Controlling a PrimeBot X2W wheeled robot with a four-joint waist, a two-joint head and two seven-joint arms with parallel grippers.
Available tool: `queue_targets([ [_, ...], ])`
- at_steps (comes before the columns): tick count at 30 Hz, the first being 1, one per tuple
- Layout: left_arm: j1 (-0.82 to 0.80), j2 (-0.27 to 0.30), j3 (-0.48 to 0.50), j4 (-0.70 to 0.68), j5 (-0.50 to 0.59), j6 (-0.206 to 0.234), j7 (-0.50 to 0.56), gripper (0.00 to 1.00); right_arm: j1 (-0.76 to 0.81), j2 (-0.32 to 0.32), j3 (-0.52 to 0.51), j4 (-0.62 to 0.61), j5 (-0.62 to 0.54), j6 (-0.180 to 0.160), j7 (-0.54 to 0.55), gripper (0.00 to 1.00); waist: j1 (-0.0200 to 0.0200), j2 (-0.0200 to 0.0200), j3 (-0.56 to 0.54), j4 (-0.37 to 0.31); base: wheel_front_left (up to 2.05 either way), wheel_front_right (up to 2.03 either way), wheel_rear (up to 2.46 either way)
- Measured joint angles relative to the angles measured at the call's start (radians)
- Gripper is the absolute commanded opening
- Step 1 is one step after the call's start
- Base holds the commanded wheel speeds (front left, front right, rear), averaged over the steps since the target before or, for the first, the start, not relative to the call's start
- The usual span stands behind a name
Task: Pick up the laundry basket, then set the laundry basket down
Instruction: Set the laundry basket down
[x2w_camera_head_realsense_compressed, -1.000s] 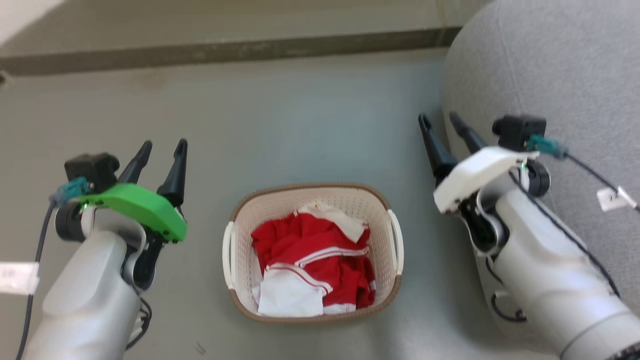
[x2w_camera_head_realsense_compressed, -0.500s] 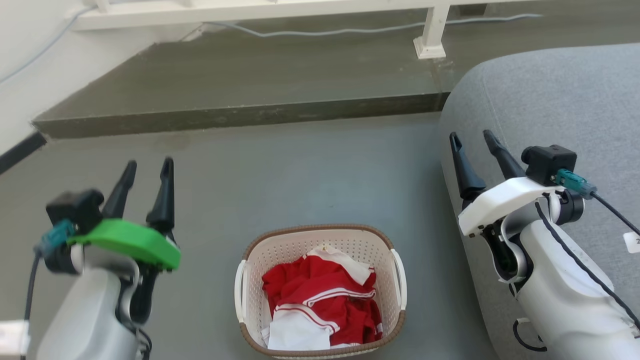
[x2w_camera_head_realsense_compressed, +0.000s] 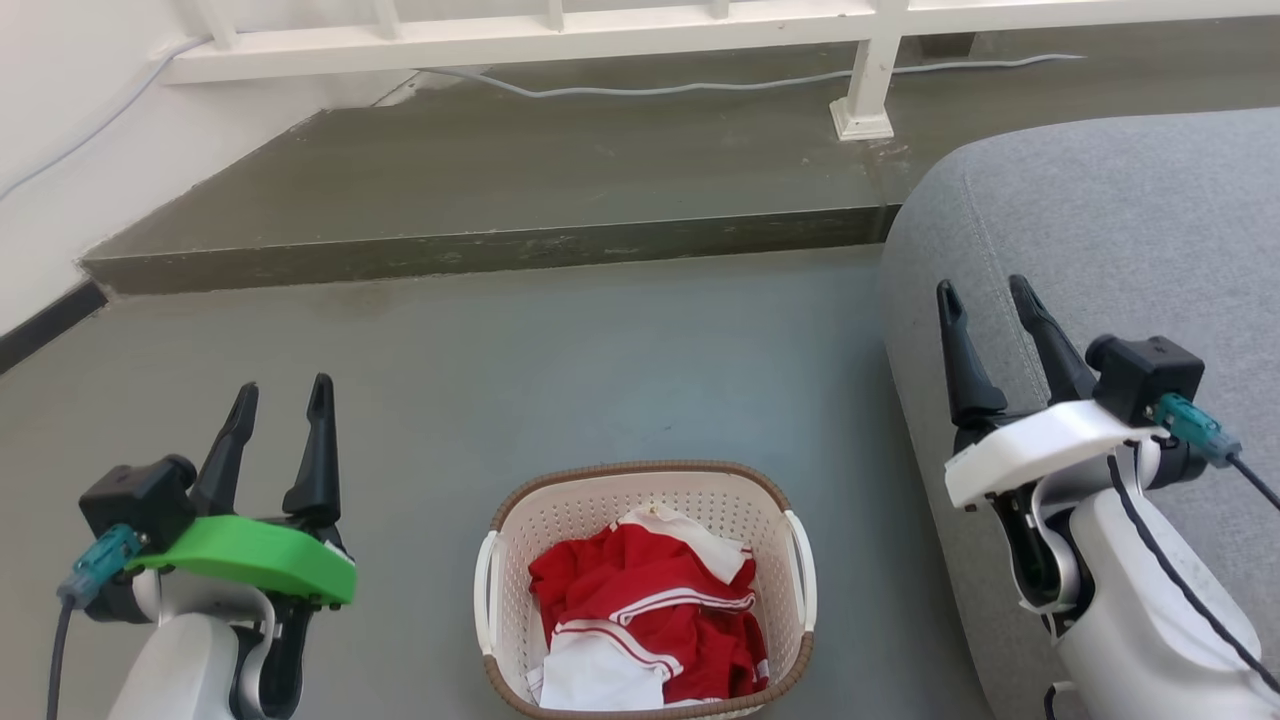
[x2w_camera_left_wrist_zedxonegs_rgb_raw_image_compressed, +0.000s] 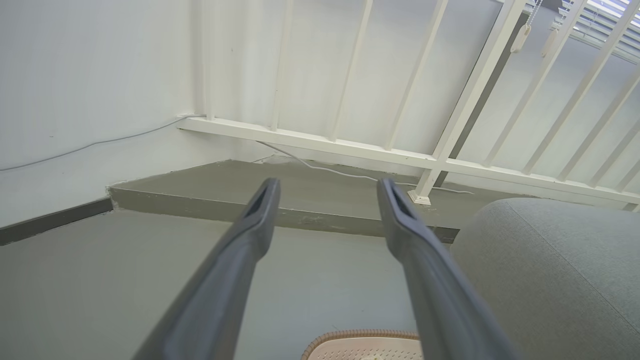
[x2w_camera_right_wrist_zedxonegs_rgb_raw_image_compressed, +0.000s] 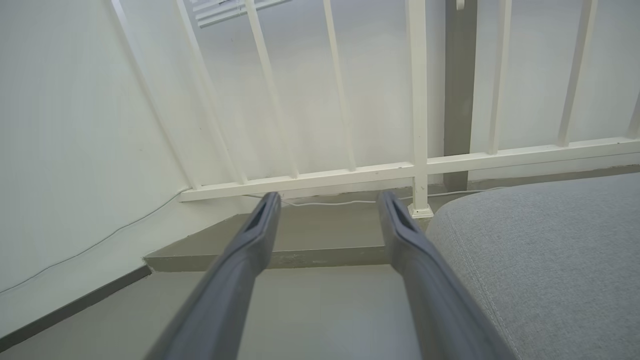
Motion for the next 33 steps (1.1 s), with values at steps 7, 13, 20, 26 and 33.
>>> queue_targets([
  [7,0.025,-0.014,0.023,-0.040,0.045,-0.001,0.000,1.00,0.040,0.013,-0.025,-0.041,-0.026,0.000,0.000,1.00,0.0000,0.0000,0.002,0.000,0.00,0.00,0.00],
  [13,0.061,-0.035,0.037,-0.060,0.067,-0.003,0.000,1.00,0.073,0.023,-0.043,-0.059,-0.051,0.001,0.000,1.00,0.0000,0.0000,0.005,-0.001,0.00,0.00,0.00],
  [20,0.080,-0.054,0.048,-0.073,0.099,-0.011,0.000,1.00,0.094,0.033,-0.062,-0.077,-0.069,0.003,0.000,1.00,0.0000,0.0000,0.009,-0.002,0.00,0.00,0.00],
  [26,0.094,-0.063,0.062,-0.084,0.111,-0.020,0.000,1.00,0.110,0.048,-0.073,-0.082,-0.085,0.012,0.000,1.00,0.0000,0.0000,0.012,-0.003,0.00,0.00,0.00],
  [33,0.098,-0.071,0.075,-0.092,0.120,-0.024,0.000,1.00,0.126,0.056,-0.088,-0.087,-0.105,0.026,0.000,1.00,0.0000,0.0000,0.015,-0.002,0.00,0.00,0.00],
])
